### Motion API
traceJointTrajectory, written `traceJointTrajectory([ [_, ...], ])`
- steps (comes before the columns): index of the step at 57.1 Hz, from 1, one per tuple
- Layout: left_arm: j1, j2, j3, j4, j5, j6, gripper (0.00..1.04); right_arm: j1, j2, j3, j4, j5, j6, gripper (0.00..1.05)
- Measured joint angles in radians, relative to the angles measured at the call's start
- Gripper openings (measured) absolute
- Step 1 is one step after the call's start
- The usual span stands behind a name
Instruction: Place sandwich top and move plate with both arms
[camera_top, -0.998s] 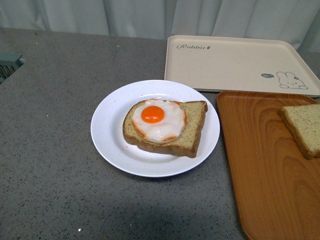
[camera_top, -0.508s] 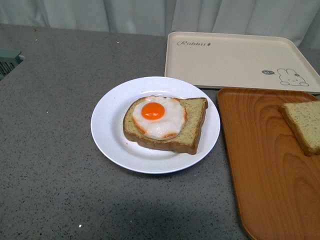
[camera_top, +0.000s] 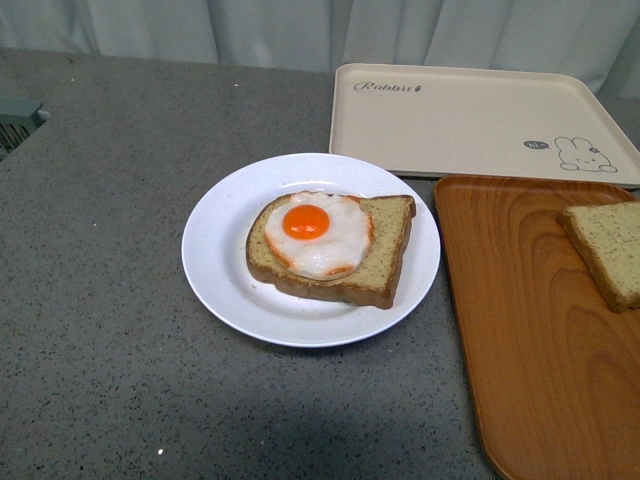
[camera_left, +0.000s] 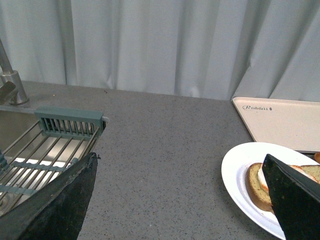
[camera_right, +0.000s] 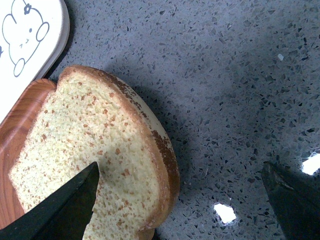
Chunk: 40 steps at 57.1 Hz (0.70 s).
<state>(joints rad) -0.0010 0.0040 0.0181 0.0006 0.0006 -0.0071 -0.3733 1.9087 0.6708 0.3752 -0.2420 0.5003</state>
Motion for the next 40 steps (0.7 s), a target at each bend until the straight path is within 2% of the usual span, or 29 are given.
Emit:
traceJointTrajectory([
  [15, 0.000, 0.000, 0.000, 0.000, 0.000, 0.000, 0.98, 0.010, 0.014, 0.000, 0.024, 0.008, 0.002, 0.96],
  [31, 0.000, 0.000, 0.000, 0.000, 0.000, 0.000, 0.98, 0.018, 0.027, -0.002, 0.053, -0.027, 0.031, 0.57],
  [36, 0.000, 0.000, 0.000, 0.000, 0.000, 0.000, 0.98, 0.031, 0.020, -0.012, 0.076, -0.061, 0.046, 0.38],
  [40, 0.000, 0.000, 0.000, 0.000, 0.000, 0.000, 0.98, 0.035, 0.016, -0.017, 0.084, -0.069, 0.047, 0.27],
])
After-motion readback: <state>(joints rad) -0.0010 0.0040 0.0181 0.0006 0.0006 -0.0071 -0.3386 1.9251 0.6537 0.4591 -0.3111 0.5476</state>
